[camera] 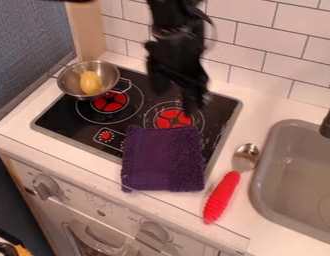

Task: Remove the yellow object from the pot and move it above the right burner.

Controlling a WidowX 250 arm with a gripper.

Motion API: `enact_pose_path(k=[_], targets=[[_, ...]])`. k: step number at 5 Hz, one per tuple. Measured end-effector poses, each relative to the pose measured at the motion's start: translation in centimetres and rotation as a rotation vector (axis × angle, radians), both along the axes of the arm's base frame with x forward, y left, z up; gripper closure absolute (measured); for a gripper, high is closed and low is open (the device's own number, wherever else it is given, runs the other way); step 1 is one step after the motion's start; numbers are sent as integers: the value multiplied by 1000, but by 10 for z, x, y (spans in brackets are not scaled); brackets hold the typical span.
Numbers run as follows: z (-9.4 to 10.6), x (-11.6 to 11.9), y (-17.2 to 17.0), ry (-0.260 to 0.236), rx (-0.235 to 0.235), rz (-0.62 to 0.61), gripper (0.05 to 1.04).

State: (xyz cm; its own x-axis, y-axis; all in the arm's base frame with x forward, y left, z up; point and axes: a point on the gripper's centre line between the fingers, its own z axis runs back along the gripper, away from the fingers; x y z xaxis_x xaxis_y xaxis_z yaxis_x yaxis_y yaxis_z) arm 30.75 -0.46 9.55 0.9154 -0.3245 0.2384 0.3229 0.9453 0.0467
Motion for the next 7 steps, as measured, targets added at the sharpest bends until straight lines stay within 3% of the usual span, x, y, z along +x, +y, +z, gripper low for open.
enact_pose_path(k=[2,5,6,7], targets=[[8,27,42,-11,-25,143,85],[4,57,136,5,2,396,85],[2,54,168,8,11,493,85],[-9,47,181,41,21,534,85]])
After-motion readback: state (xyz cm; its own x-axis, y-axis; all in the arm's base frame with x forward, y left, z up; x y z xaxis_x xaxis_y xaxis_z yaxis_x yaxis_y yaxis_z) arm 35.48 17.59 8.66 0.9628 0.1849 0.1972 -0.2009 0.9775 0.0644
